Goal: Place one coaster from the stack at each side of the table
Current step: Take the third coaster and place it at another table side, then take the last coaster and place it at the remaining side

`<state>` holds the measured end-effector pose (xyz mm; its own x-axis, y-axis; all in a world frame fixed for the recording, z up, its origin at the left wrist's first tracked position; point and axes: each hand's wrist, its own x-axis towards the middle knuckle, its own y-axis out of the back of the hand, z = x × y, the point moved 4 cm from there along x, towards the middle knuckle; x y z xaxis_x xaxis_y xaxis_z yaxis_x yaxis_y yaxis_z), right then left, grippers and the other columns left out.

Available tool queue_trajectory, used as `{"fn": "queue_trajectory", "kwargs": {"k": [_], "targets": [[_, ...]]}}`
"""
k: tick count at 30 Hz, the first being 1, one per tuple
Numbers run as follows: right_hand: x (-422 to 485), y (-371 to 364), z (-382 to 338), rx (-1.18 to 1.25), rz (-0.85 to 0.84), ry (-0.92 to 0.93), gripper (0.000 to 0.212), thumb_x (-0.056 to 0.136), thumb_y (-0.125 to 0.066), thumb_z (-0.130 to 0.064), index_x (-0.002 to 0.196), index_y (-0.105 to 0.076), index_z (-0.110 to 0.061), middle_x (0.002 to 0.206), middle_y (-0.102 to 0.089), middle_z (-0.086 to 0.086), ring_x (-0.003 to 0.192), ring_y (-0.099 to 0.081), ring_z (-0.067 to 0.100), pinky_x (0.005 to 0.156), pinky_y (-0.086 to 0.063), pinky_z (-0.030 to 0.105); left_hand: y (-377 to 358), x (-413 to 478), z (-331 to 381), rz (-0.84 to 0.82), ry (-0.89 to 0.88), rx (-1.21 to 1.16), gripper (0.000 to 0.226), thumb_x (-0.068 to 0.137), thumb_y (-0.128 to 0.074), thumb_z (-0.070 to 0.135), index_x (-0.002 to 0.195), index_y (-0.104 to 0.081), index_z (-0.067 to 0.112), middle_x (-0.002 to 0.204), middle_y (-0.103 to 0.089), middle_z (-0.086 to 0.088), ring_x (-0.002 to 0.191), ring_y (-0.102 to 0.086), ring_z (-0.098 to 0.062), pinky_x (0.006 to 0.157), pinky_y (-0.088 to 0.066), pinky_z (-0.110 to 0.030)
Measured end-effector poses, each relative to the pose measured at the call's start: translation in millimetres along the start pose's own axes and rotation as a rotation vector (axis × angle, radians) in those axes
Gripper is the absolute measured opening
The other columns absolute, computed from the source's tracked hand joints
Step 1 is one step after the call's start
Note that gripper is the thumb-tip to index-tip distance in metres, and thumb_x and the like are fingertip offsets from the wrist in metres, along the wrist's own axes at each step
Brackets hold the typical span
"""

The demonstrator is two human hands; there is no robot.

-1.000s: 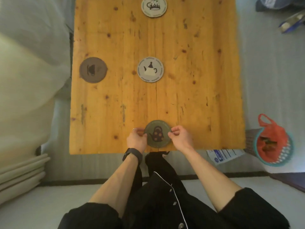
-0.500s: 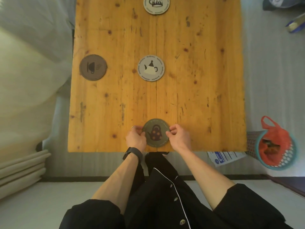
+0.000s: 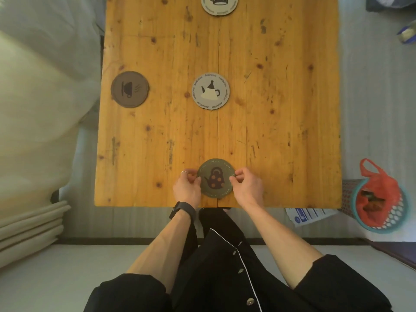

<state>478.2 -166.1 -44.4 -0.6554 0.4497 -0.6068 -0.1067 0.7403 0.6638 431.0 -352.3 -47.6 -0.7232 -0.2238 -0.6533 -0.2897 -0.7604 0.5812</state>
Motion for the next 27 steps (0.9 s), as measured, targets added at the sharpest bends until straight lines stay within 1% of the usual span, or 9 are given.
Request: {"fn": "queue_trajectory", "kwargs": {"k": [3, 10, 12, 14, 17, 20, 22, 24, 27], "targets": [[-1.8, -1.5, 4.3, -0.041, 0.021, 0.037, 0.022, 0.093, -0.066, -0.035, 0.11, -0.059, -0.023, 0.101, -0.062, -0.006, 0.092, -0.055, 0.01, 0.075, -0.039, 0.025, -1.3, -1.6, -0.4, 0.012, -0.029, 0.02, 0.017, 0.091, -0.062, 0.017, 0.108, -0.063, 0.021, 0.092, -0.066, -0.002, 0.086, -0.063, -0.019, 0.058, -0.039, -0.021], [1.6, 2.2, 1.9, -0.122, -0.031, 0.109, 0.02, 0.093, -0.064, -0.04, 0.105, -0.059, -0.025, 0.099, -0.057, -0.008, 0.088, -0.06, 0.01, 0.072, -0.047, 0.023, 6.7, 2.0, 1.9, -0.07, -0.114, 0.151, 0.021, 0.092, -0.06, 0.026, 0.112, -0.06, 0.023, 0.106, -0.058, 0.003, 0.094, -0.058, -0.015, 0.073, -0.043, -0.025], [8.3, 5.0, -0.4, -0.153, -0.07, 0.077, 0.019, 0.093, -0.064, -0.039, 0.105, -0.059, -0.026, 0.099, -0.058, -0.009, 0.088, -0.06, 0.009, 0.07, -0.047, 0.021, 11.0, 8.5, 6.3, -0.1, -0.147, 0.136, 0.019, 0.091, -0.06, 0.026, 0.11, -0.062, 0.024, 0.109, -0.057, 0.005, 0.097, -0.059, -0.014, 0.078, -0.046, -0.023], [19.7, 12.3, -6.3, -0.145, -0.082, 0.026, 0.02, 0.092, -0.065, -0.037, 0.109, -0.06, -0.026, 0.103, -0.06, -0.011, 0.09, -0.06, 0.008, 0.074, -0.05, 0.023, 18.2, 21.5, 17.8, -0.099, -0.178, 0.085, 0.016, 0.092, -0.058, 0.027, 0.107, -0.065, 0.024, 0.11, -0.058, 0.003, 0.099, -0.061, -0.015, 0.082, -0.047, -0.023], [49.0, 28.6, -24.8, -0.047, -0.04, -0.064, 0.019, 0.093, -0.064, -0.035, 0.11, -0.06, -0.025, 0.109, -0.064, -0.009, 0.094, -0.06, 0.011, 0.082, -0.051, 0.03, 27.7, 54.9, 51.7, -0.041, -0.297, 0.177, 0.022, 0.092, -0.053, 0.029, 0.111, -0.064, 0.025, 0.116, -0.057, 0.0, 0.109, -0.056, -0.02, 0.09, -0.048, -0.031], [85.0, 37.3, -58.2, -0.004, -0.008, -0.057, 0.027, 0.095, -0.062, -0.036, 0.118, -0.059, -0.022, 0.119, -0.062, -0.005, 0.098, -0.058, 0.013, 0.08, -0.044, 0.027, 33.5, 88.6, 94.5, 0.03, -0.419, 0.341, 0.037, 0.092, -0.053, 0.034, 0.127, -0.056, 0.024, 0.135, -0.049, -0.001, 0.126, -0.045, -0.024, 0.1, -0.042, -0.033], [109.9, 40.5, -82.5, -0.023, 0.03, -0.029, 0.037, 0.094, -0.062, -0.039, 0.126, -0.057, -0.021, 0.128, -0.058, -0.002, 0.106, -0.059, 0.015, 0.085, -0.047, 0.029, 34.4, 111.0, 115.2, 0.059, -0.458, 0.432, 0.05, 0.093, -0.05, 0.038, 0.141, -0.044, 0.024, 0.153, -0.034, -0.002, 0.14, -0.033, -0.026, 0.109, -0.037, -0.039], [132.2, 41.8, -106.6, -0.061, 0.069, 0.006, 0.047, 0.094, -0.06, -0.043, 0.133, -0.053, -0.019, 0.135, -0.053, 0.0, 0.114, -0.058, 0.018, 0.092, -0.048, 0.031, 33.8, 132.3, 124.5, 0.065, -0.497, 0.531, 0.062, 0.094, -0.043, 0.046, 0.151, -0.026, 0.03, 0.163, -0.014, 0.0, 0.15, -0.013, -0.025, 0.119, -0.023, -0.044], [157.1, 41.4, -138.1, -0.102, 0.142, 0.034, 0.058, 0.092, -0.059, -0.052, 0.137, -0.05, -0.016, 0.138, -0.049, 0.004, 0.117, -0.056, 0.021, 0.094, -0.051, 0.036, 32.3, 154.1, 119.2, 0.033, -0.535, 0.64, 0.069, 0.095, -0.028, 0.06, 0.155, -0.002, 0.038, 0.165, 0.01, 0.006, 0.151, 0.011, -0.019, 0.122, 0.001, -0.049]]}}
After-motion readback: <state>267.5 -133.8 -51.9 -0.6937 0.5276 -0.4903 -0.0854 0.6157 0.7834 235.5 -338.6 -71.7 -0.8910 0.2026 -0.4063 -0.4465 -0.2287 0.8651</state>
